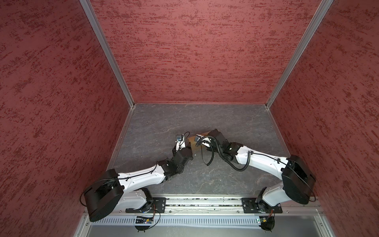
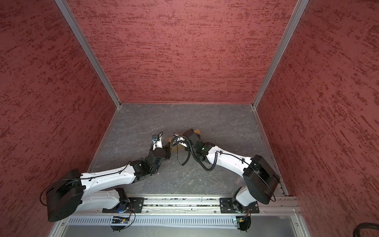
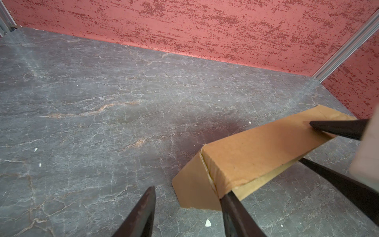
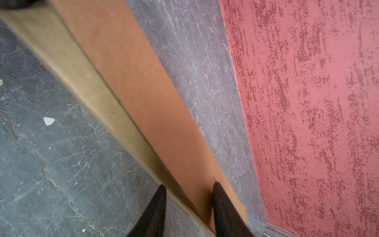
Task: Fold the paper box
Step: 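Release the closed tan box and lift both grippers away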
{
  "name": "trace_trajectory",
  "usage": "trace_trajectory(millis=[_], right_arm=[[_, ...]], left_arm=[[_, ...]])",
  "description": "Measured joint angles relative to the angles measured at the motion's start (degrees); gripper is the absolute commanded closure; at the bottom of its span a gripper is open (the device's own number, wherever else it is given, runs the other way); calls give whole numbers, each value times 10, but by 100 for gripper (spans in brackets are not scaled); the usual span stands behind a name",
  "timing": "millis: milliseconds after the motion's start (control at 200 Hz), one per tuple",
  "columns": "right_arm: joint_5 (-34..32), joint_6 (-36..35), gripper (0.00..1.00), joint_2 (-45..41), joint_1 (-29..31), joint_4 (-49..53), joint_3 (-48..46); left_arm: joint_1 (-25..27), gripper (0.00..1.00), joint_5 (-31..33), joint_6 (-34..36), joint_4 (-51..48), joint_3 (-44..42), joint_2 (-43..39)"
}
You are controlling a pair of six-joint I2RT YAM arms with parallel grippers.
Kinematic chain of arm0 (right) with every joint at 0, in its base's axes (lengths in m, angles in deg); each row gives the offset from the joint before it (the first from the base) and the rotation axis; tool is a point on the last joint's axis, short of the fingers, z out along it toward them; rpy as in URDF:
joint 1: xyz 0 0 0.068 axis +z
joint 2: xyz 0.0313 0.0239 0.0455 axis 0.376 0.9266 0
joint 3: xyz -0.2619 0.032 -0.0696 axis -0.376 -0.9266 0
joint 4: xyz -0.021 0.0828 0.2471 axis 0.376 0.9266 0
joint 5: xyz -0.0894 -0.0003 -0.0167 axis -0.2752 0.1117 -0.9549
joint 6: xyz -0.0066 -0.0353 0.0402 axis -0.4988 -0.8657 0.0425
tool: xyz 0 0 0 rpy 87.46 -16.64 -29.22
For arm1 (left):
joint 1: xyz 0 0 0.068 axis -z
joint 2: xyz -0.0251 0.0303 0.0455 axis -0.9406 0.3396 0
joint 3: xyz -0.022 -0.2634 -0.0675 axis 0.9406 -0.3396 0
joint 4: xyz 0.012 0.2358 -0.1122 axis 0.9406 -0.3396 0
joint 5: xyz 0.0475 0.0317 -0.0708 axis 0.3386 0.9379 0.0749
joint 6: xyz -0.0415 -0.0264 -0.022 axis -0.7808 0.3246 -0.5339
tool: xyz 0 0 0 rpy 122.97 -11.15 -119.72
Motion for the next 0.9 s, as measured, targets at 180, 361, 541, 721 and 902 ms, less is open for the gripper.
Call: trace_trajectory(millis=[180,361,541,721,902], right_arm=[[3,7,63,10,-2,2,5],[14,11,63,30,-3,16,17],[20,15,63,33,-3,19,33],[28,31,61,33,-6,19,36],[50,91,51,16,-39,12,31]], left_arm=[[1,35,-13,12,-14,-5,4],[2,30,-37,28,-78,-30,36],[2,29,-43,36,-87,-31,38],[-1,28,-45,33,-104,-31,22],[-60,23,-85,27,-131,-30,-33]])
